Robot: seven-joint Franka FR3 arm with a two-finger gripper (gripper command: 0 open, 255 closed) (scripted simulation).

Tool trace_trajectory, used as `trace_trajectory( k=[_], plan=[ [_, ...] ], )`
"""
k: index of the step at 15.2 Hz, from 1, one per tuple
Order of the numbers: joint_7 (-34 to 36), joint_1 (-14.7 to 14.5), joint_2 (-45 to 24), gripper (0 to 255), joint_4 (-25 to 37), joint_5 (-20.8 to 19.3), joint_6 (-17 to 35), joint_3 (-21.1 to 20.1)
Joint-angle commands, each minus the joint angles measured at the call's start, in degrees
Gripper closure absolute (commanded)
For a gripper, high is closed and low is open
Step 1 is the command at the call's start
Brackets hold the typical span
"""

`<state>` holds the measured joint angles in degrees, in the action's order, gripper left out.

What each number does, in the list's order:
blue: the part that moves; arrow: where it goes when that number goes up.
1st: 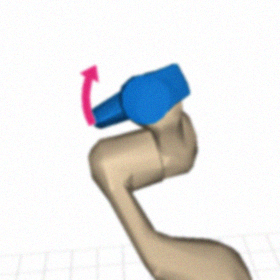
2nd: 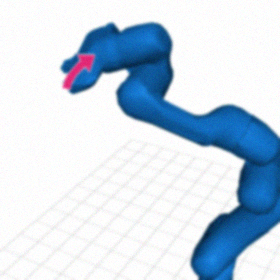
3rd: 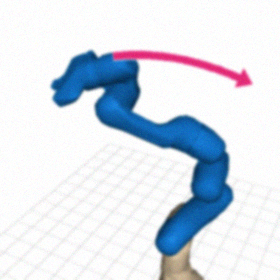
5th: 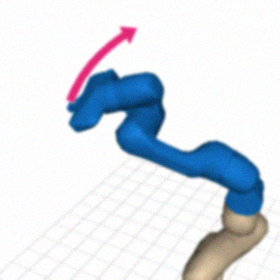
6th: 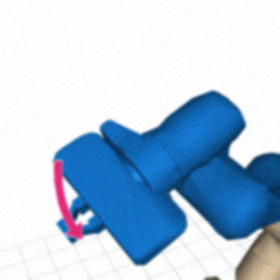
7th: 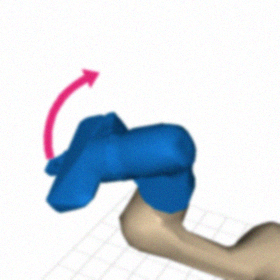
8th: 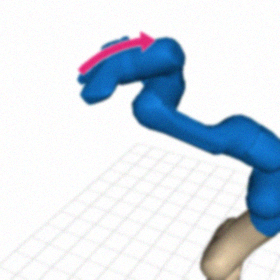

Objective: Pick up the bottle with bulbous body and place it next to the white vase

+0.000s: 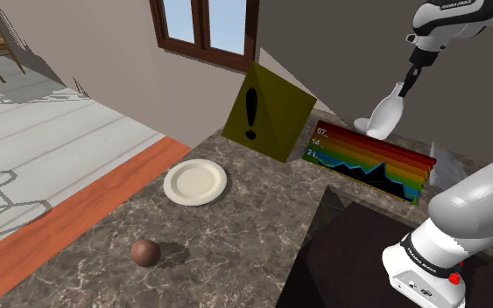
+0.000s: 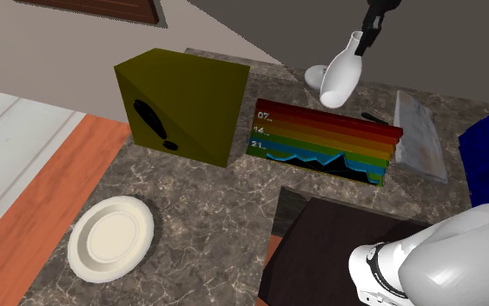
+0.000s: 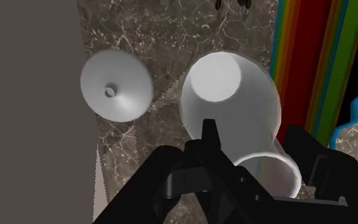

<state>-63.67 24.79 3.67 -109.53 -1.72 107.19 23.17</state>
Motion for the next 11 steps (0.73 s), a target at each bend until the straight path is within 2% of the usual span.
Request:
trace_trajectory(
  k=[1, 11],
  plan=[
    [-0.1, 0.1, 0.1, 255, -1.4, 0.0, 1.5, 0.1],
    [-0.5, 0.2, -1.6, 255, -7.5, 0.6, 9.0, 0.3]
  ],
)
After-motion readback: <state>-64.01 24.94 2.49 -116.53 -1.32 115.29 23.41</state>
